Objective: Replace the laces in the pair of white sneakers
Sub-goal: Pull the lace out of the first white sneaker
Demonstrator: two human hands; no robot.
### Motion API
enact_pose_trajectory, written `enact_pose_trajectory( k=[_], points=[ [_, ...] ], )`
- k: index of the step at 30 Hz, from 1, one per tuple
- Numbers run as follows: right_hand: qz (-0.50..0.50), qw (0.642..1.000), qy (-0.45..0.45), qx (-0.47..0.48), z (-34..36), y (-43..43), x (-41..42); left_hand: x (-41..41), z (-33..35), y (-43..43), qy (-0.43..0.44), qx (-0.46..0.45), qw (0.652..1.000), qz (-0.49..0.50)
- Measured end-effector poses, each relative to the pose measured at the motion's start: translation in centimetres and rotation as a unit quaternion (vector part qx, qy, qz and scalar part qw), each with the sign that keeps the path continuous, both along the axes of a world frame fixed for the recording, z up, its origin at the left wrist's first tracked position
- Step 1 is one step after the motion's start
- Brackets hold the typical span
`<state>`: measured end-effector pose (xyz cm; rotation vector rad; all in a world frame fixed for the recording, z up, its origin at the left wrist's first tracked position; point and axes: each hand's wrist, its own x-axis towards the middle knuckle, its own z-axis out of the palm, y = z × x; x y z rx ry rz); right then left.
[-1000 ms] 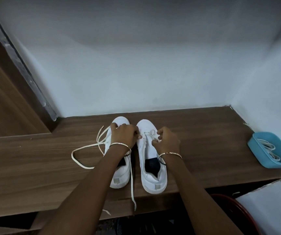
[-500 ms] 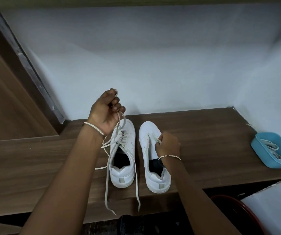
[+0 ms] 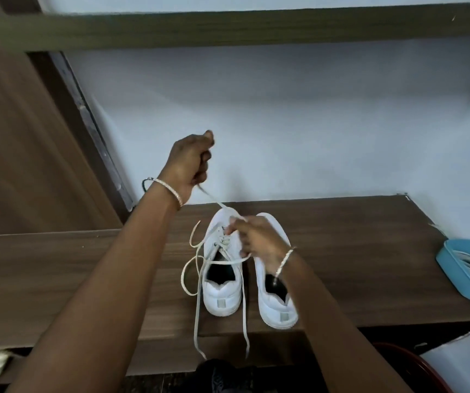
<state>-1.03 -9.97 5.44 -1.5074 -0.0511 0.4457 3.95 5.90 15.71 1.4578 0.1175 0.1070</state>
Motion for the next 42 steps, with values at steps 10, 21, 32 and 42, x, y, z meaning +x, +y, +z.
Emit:
enact_pose_trajectory(
  k=[10,21,32,42],
  points=[
    [-0.109,0.974,-0.027,0.195,7.8,-2.3,3.0,-5.1,-8.3,-3.5,0.024,0.315,0.903,-0.292],
    [-0.284,0.936,0.006,0.208,4.9,-4.2,2.5,-3.4,-5.2,-2.3,0.019,-0.057,0.982,-0.179],
    [0.026,0.977,0.023,0.213,2.6,-0.4,-1.7,-2.8,-0.2,-6.0,0.011,-0.084,0.994,-0.062],
    [-0.169,0.967,-0.044,0.186,4.6,-1.9,-0.7,-4.2,-7.3,-6.6,0.085,0.1,0.984,-0.116]
  ],
)
